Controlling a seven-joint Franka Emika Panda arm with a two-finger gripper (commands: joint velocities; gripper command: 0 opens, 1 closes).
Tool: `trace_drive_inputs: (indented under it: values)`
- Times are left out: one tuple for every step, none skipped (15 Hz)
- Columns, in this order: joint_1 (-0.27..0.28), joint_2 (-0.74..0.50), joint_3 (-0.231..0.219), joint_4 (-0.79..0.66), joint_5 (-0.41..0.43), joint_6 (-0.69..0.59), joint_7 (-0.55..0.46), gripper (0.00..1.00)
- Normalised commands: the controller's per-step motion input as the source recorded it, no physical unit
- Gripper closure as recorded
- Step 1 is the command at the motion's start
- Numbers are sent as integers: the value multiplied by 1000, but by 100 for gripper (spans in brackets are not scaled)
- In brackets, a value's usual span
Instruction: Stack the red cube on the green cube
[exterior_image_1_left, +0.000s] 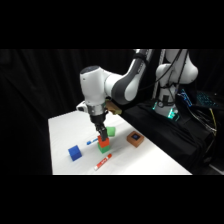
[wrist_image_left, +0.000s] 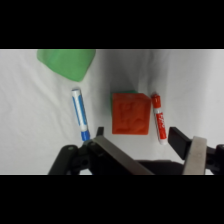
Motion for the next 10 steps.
trace_drive_inputs:
  values:
    - [65, -348, -27, 7, -99, -340, 49, 0]
    - [52, -318, -16, 31, -90, -352, 38, 0]
    - [42, -285, -7, 62, -88, -372, 25, 0]
    - [34, -245, -7, 98, -95, -385, 26, 0]
    - [22, -200, -4, 131, -93, -375, 15, 0]
    - [11, -165, 0, 148, -86, -358, -1, 0]
    - [6, -137, -1, 157, -90, -339, 1, 0]
    - [-1, -128, 6, 162, -77, -338, -23, 0]
    - [-3, -113, 6, 164, -77, -327, -23, 0]
    - [-11, -103, 15, 165, -56, -327, -56, 0]
